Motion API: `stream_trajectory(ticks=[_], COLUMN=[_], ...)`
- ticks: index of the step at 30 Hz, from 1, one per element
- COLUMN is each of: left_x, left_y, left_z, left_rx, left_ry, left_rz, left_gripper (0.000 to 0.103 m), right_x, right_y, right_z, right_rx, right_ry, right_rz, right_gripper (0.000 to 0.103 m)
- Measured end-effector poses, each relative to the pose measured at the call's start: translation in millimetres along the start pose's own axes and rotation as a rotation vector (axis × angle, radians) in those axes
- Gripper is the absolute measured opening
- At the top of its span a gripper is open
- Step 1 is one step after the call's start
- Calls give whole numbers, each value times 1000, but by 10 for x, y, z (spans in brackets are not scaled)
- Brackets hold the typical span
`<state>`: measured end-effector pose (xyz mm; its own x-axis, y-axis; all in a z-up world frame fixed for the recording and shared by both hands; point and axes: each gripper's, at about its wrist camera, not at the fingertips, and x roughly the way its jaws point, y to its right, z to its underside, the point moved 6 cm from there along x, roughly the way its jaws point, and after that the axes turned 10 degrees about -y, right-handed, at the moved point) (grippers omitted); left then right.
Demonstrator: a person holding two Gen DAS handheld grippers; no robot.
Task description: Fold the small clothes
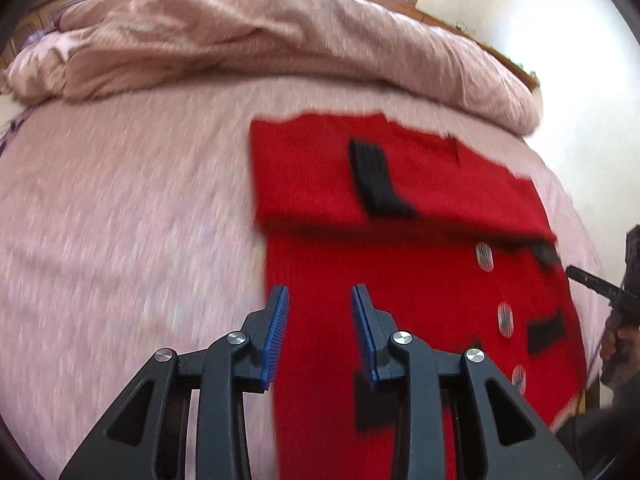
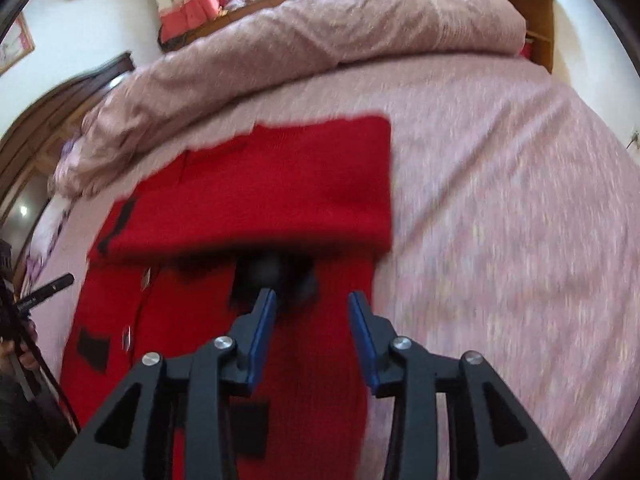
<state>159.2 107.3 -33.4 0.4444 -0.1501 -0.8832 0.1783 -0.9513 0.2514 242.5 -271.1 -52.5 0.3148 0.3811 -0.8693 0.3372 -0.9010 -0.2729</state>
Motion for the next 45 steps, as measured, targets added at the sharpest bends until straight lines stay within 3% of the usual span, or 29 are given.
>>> stream_trajectory(ticks=[3,6,8,11,13,15,20,28,33,36,42,45], left_x=[-104,-109,-78,-125,-155,-180,-202,-235,-80,-65,-130,-130], left_y=[-91,-145,-170,-181,-202,-227,-227,-214,-120,-110,-169,-167], left_z=[407,764,916,1066,1145,1179,1244,1353,1152,1124,1321,1317], left_rx=[-31,-77,-78,-94,-127,-161,-186,-207,-225,-231,-288,-284], left_ry=[-56,-114,-126,-82,-52,-43,-71,-81,-49,-41,-89,-91], left_rz=[17,106,103,140,186,218,298,347,386,404,506,499], left_gripper=[28,33,33,36,42,42,46,46,46,46,46,46], right_x=[-117,-270,-346,-481,-486,-387,-420,-329,-278,-235,-170,-126], right_y=[-12,34,99,231,414,587,664,460,409,336,199,119], right_z=[409,746,910,1173,1441,1617,1743,1919,1931,1865,1793,1770], right_rx=[-13,29,63,135,230,370,427,431,436,441,435,428], right_ry=[-29,-32,-33,8,63,62,156,79,86,90,65,59], right_rz=[-10,-73,-97,-162,-274,-369,-473,-619,-609,-590,-602,-590], right_gripper=[39,39,39,44,59,59,59,59,58,51,42,38])
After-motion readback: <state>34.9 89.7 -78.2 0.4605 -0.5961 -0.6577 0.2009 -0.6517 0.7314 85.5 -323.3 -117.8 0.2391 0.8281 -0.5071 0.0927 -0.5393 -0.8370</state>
